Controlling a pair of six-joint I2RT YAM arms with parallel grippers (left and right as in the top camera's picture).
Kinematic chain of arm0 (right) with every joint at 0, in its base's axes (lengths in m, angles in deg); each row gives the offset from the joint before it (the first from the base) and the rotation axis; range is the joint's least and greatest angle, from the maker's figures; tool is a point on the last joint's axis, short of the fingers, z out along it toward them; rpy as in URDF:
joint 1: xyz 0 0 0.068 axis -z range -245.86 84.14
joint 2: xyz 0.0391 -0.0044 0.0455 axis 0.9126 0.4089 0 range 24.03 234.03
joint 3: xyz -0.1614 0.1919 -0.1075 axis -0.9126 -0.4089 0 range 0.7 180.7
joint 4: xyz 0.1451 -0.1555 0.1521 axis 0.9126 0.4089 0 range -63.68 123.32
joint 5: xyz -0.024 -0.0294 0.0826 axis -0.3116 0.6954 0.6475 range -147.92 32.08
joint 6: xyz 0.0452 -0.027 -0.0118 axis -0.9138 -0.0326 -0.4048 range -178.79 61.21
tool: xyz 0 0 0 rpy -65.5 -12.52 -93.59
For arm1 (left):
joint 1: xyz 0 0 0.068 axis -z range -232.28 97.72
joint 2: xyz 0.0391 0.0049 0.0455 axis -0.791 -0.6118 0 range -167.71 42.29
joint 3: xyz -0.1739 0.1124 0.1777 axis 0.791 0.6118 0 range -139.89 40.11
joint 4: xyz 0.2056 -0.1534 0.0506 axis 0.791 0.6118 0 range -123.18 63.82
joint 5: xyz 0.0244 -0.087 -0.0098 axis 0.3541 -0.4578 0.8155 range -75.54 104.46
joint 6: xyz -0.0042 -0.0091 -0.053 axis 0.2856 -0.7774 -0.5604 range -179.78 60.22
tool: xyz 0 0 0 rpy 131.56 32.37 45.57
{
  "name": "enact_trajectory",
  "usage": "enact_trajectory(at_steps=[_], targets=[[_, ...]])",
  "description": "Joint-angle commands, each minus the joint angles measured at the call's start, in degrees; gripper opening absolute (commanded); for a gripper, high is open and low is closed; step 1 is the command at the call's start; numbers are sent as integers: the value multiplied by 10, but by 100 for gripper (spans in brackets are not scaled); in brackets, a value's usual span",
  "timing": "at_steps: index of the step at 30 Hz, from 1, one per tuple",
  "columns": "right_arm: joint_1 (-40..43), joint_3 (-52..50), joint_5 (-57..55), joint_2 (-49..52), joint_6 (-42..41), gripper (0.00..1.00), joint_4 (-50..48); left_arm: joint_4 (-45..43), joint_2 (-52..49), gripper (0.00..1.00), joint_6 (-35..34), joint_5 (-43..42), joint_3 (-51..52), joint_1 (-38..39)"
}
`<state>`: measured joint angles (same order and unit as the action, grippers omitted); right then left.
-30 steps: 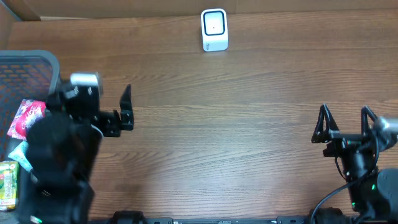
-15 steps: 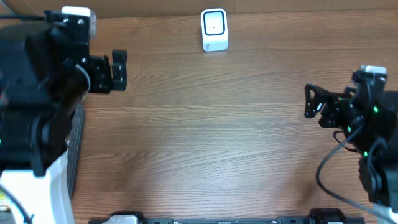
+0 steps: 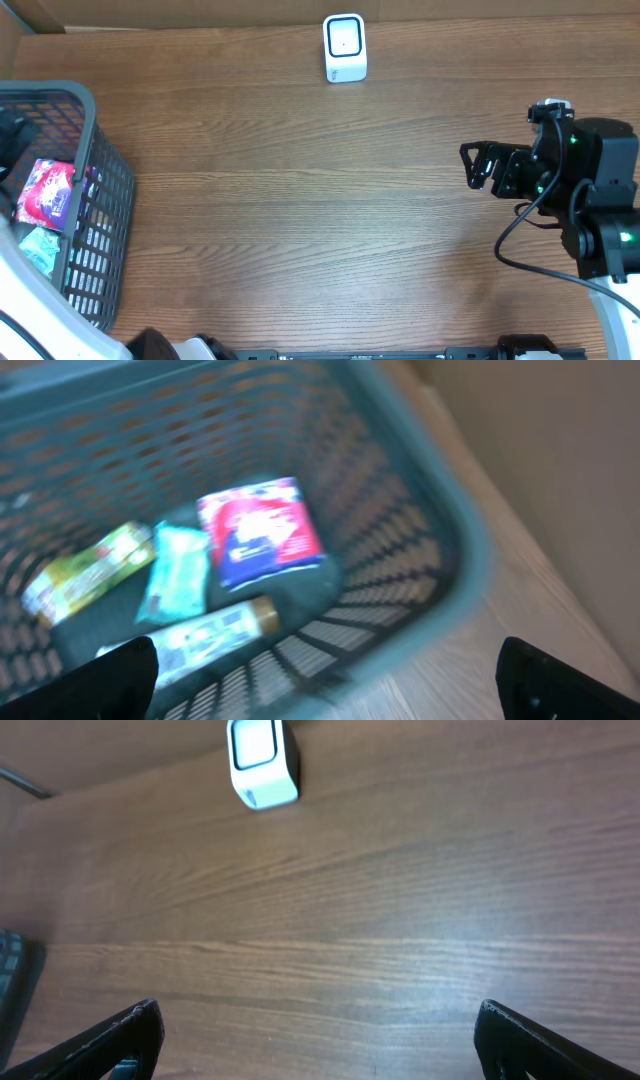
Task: Scan the item barcode
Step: 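Reach the left gripper into the basket and grasp the red floral pouch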
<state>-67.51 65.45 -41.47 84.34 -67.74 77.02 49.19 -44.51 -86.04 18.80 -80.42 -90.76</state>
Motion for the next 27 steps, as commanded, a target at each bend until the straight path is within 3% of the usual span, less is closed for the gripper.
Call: enact_trajectory(at_steps=[1,9,15,19,27], targets=[[-4,12,8,6,5,100,3,16,-51,100,-27,-44,-7,-44],[-4,12,8,22,19,100,13,0,-101,100,-26,-9,23,-63],[-4,12,8,41,20,100,17,-102,-101,100,-15,-27,165,-63],[-4,12,8,50,23,100,20,-202,-101,100,34,-46,264,-61],[-4,12,8,53,35,100,27,-343,-101,100,42,-37,397,-61]])
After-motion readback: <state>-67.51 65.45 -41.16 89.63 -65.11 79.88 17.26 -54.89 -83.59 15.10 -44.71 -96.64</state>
